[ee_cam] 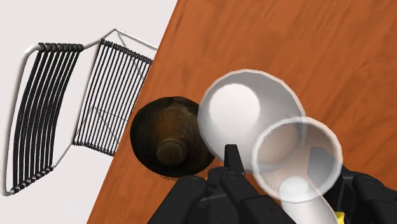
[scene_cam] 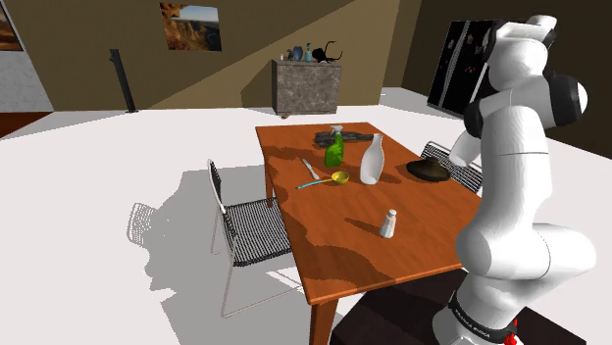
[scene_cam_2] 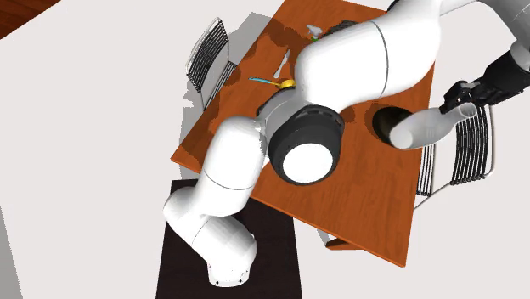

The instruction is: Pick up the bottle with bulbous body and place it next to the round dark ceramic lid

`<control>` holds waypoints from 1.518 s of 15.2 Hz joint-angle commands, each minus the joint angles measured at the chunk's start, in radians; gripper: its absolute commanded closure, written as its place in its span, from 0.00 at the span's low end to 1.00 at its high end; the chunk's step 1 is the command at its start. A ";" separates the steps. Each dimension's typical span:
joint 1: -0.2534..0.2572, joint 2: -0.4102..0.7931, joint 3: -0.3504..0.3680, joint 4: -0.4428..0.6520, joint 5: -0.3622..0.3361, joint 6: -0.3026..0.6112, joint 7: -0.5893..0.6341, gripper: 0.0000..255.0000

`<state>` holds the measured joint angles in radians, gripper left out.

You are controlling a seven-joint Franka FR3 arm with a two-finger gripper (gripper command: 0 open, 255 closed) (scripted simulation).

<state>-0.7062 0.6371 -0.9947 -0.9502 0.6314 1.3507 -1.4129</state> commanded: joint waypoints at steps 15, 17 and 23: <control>0.135 -0.022 -0.028 -0.311 -0.021 0.237 -0.068 1.00; 0.147 -0.022 -0.029 -0.342 -0.019 0.264 -0.075 1.00; 0.173 -0.015 -0.026 -0.424 -0.010 0.338 -0.095 1.00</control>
<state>-0.5406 0.6215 -1.0205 -1.3603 0.6199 1.6757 -1.5073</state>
